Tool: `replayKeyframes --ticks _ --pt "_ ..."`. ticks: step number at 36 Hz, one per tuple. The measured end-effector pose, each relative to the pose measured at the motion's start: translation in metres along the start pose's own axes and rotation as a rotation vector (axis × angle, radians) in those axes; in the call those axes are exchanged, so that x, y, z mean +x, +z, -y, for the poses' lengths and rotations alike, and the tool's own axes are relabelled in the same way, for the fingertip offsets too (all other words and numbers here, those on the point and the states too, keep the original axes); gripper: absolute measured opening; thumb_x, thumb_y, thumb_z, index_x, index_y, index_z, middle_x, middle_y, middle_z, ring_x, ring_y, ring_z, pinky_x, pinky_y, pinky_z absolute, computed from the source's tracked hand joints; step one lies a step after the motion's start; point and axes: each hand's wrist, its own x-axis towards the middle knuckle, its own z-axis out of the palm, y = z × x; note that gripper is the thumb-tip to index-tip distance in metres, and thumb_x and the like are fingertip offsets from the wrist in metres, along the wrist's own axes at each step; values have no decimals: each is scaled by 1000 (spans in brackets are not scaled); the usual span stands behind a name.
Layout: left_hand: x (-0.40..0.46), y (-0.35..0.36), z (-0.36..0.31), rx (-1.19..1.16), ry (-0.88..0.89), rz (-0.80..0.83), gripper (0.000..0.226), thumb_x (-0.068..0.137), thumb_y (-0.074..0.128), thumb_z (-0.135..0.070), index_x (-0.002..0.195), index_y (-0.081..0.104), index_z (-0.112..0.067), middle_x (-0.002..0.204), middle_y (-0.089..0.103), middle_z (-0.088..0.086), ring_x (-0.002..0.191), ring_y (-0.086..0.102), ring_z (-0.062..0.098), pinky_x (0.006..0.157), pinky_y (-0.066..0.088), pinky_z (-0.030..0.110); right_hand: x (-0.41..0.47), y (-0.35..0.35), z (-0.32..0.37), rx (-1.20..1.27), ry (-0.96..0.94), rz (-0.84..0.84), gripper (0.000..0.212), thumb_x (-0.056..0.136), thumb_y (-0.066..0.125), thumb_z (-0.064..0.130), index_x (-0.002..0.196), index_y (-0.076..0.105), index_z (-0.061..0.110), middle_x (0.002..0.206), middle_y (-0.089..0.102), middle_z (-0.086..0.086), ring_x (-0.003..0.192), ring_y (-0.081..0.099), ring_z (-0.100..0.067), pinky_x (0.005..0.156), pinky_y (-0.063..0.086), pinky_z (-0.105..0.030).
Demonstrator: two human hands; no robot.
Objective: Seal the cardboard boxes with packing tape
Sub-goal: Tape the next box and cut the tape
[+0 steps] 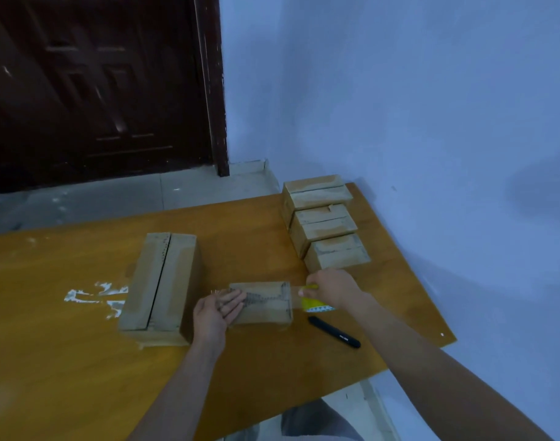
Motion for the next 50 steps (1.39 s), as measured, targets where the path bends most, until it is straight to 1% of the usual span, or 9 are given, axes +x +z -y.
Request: replayKeyframes --ticks 4,9,19,26,34,36,39,43,50 --pt "2 -2 0 -12 0 -10 37 105 24 -13 139 26 2 104 64 30 97 66 35 79 58 35 9 2 2 1 11 21 47 93 44 55 110 62 15 88 57 -1 87 57 -20 69 44 -31" --pt "6 -2 1 -10 -28 -35 39 105 26 -16 138 33 3 98 67 25 93 68 30 73 59 32 17 7 2 47 35 54 57 91 46 57 131 54 16 122 60 -5 111 56 -23 87 46 -35" --pt "12 -6 2 53 1 -50 35 104 35 -15 131 41 6 93 68 22 71 72 20 60 60 26 23 10 2 103 36 91 59 89 48 58 131 54 16 129 58 -5 114 55 -21 93 47 -37" --pt "11 0 2 99 -7 -20 35 104 34 -20 134 39 -2 91 69 18 73 72 22 71 59 37 17 9 -7 149 34 93 55 90 50 56 125 58 15 123 60 -4 109 57 -20 80 43 -30" --pt "9 1 2 101 -14 -21 41 106 29 -21 142 33 -1 97 67 21 83 70 28 67 61 33 14 12 -6 156 15 83 39 91 51 52 95 64 16 77 53 5 80 54 -16 60 37 -26" --pt "7 2 1 96 -9 -19 40 106 29 -21 139 37 0 97 68 21 83 71 27 66 61 32 15 14 -5 155 14 101 37 91 51 53 99 63 19 84 59 4 87 57 -19 62 39 -25" --pt "8 2 2 106 -12 -32 37 105 29 -21 121 50 5 98 68 24 77 71 23 67 60 32 15 16 -2 124 31 99 52 91 48 55 125 58 16 114 63 -3 104 58 -20 79 47 -31" --pt "8 3 2 100 2 -38 31 105 27 -21 126 42 -3 90 69 20 79 71 26 68 60 34 19 18 0 92 41 93 53 91 48 55 127 57 16 115 63 -4 104 59 -20 84 50 -34" --pt "9 5 3 89 10 -67 25 105 27 -19 108 45 -3 86 69 20 73 71 24 67 60 34 24 25 1 62 38 89 51 92 46 55 123 58 16 109 65 -6 100 60 -22 81 48 -34"
